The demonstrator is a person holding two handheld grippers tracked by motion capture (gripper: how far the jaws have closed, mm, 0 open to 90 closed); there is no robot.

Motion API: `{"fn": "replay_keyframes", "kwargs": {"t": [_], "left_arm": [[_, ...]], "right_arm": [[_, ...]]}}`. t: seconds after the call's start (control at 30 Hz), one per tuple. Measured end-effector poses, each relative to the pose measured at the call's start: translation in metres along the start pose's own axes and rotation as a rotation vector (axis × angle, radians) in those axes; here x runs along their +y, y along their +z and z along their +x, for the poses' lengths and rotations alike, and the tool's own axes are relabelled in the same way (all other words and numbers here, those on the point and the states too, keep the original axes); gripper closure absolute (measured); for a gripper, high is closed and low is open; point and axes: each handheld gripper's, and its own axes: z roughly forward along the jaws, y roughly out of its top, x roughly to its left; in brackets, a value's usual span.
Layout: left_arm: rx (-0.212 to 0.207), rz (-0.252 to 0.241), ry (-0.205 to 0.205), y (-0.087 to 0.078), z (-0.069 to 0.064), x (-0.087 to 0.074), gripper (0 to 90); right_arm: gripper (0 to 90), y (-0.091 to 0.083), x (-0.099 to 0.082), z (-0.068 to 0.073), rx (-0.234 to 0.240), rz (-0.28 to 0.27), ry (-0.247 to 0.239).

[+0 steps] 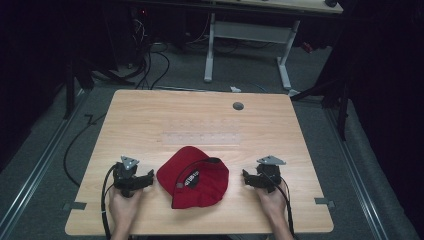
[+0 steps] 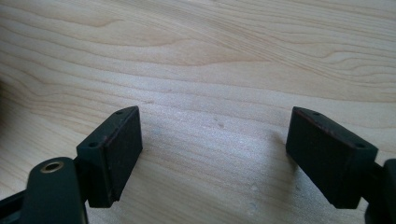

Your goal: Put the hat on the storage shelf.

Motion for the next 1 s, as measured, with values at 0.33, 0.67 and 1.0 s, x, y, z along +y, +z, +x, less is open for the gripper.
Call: {"fn": "replay_keyframes", "kwargs": {"t": [0.33, 0.67, 1.0], "left_arm": [[-0.007, 0.002, 0.004, -0.0004, -0.0005, -0.0004, 17.0], [-0.014, 0.007, 0.009, -0.0005, -0.0009, -0.0005, 17.2], [-0.012, 0.007, 0.009, -0.0004, -0.0011, -0.0006, 17.2]], "right_arm": [[20.6, -0.0002, -0.0001, 0.0000, -0.004, -0.001, 0.005], [20.3, 0.0001, 0.0002, 0.0006, 0.007, -0.002, -0.010], [34.4, -0.0021, -0.0005, 0.0003, 0.025, -0.018, -0.023]]}}
